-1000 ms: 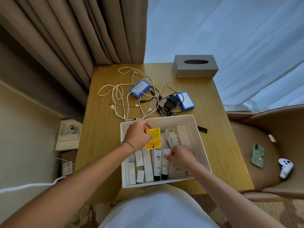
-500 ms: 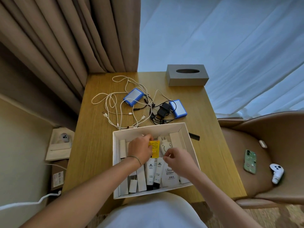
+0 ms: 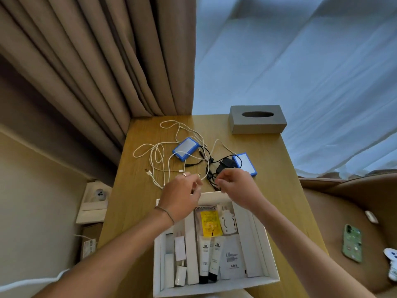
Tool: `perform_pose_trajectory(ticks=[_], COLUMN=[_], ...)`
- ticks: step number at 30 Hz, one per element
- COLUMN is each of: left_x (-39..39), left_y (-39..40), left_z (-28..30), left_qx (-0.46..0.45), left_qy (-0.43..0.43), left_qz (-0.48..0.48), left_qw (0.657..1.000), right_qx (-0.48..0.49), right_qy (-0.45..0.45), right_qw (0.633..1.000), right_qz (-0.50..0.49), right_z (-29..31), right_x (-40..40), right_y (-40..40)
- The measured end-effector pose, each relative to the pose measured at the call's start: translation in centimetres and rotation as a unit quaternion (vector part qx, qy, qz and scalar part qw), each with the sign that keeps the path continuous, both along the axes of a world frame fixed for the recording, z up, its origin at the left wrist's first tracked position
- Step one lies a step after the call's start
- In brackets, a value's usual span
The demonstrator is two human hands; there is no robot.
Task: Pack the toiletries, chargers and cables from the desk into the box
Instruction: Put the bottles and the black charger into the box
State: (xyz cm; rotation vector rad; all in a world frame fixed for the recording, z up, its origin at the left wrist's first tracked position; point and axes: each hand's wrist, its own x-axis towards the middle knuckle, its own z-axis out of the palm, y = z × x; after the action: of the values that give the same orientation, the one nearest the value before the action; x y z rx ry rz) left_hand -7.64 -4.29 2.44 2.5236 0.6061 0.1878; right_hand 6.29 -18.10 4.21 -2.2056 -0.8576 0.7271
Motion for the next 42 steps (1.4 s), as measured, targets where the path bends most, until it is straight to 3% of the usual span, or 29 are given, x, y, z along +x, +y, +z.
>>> perform_pose_trajectory(ticks=[10,16,21,31,42], left_x=[4.7,6.6,7.2,6.7,5.6], left_y=[7.5,8.2,8.1,9.0,10.2], left_z=[-3.0,-6.4,-8.5,-9.7,-4.5], left_qx=[-0.016,0.048,0.087,0.096,0.035], left_qy=[0.189,0.335,0.394,0.359,0.258], left_qz=[0.03,-0.044,-0.099,-0.123,0.019], left_qw=[0.981,0.94,0.91,0.92,0.965], right_qx=[-0.058,-0.094,-0.15,-0.305,-0.376], right_qy=[0.024,0.049,0.042,0.011,-0.054], right_qw=[0.998,0.994,0.987,0.952,0.92], right_qz=[-0.011,-0.017,-0.049,0.034,0.094], right_z=[-3.2,-5.8,-7.3,-10.8,-13.2], right_x=[6.2,8.1,9.4,10.2,10.0], right_y=[4.7,4.0,2.3,2.9,5.3])
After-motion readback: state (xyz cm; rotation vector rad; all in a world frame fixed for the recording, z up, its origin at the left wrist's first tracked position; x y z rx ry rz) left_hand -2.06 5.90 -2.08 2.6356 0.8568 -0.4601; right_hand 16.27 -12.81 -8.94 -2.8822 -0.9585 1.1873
